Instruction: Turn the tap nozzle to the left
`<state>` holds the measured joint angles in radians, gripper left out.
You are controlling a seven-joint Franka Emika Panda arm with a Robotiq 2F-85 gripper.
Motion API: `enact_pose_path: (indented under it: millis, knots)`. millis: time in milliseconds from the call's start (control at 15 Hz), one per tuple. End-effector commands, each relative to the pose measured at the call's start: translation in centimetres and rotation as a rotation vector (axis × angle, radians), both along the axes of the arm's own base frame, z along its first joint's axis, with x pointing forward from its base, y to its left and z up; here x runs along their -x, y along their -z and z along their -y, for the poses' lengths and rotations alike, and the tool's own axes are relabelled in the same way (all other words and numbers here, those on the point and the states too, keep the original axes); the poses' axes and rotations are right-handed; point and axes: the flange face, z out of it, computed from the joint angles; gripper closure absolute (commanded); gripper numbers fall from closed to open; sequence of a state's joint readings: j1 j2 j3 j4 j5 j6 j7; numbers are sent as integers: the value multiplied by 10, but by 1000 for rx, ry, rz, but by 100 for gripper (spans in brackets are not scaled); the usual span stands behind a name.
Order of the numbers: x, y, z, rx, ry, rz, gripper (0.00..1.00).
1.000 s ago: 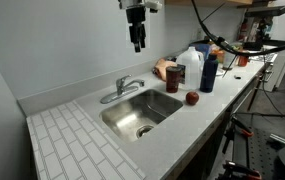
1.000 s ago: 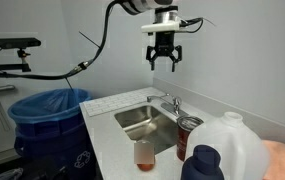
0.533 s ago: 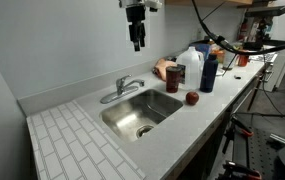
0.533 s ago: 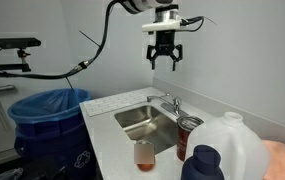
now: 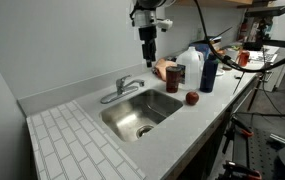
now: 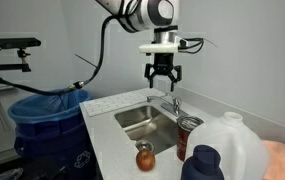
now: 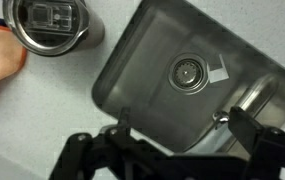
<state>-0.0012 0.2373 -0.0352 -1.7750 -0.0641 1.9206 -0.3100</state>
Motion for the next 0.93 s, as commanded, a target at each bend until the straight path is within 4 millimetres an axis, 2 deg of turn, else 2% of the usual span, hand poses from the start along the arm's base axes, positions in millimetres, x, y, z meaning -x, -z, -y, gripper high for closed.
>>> enact_pose_path:
  millis: [0, 333, 667, 867]
  knots:
    - [14, 24, 9, -17, 5, 55, 0]
    - [-6, 50, 1, -27, -1, 102, 0]
    - [-27, 81, 6, -14, 11, 129, 0]
    - [-36, 90, -1, -18, 14, 135, 0]
